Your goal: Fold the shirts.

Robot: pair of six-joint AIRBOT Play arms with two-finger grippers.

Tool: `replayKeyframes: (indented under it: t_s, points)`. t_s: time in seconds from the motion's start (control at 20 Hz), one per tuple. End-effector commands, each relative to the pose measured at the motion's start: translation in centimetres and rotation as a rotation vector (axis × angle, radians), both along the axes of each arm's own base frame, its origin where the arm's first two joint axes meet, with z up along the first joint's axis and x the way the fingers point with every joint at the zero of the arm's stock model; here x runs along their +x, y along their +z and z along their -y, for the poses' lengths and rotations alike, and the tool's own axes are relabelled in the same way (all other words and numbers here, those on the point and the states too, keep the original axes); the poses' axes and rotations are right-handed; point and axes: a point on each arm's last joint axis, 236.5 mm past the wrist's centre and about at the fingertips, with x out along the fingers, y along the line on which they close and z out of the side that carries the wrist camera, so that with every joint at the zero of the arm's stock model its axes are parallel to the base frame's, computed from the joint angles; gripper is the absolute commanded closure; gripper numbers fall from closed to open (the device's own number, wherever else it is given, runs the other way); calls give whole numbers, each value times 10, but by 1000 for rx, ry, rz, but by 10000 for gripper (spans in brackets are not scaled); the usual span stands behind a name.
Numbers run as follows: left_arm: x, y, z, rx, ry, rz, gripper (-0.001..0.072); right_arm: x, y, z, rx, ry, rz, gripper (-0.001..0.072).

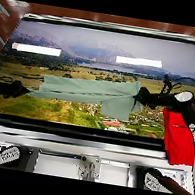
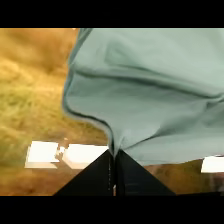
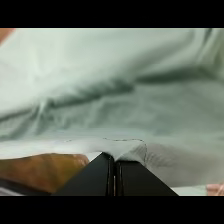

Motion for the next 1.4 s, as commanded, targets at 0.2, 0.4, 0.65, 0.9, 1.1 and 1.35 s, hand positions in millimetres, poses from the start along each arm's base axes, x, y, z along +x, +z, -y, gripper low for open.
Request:
replayKeyframes:
  t_s: [0.2, 0.4, 0.65, 0.9, 1.1, 1.35]
  points:
    - [87, -10, 17, -45, 26, 12, 662, 109, -6, 10, 19, -78, 63, 654]
    - [124, -30, 23, -80, 34, -31, 654, 141, -44, 14, 10, -114, 45, 653]
    - [144, -42, 40, -115, 8, -50, 93, 138, -79, 10, 12, -79, 2, 192]
    - [126, -15, 44, -176, -98, -95, 62, 111, -44, 62, -174, 71, 53, 34]
    - [102, 11, 54, -229, -176, -145, 63, 62, -59, 92, -140, 94, -160, 32]
    - [88, 31, 69, -236, -243, -149, 64, 55, -90, 68, -47, 122, -240, 32]
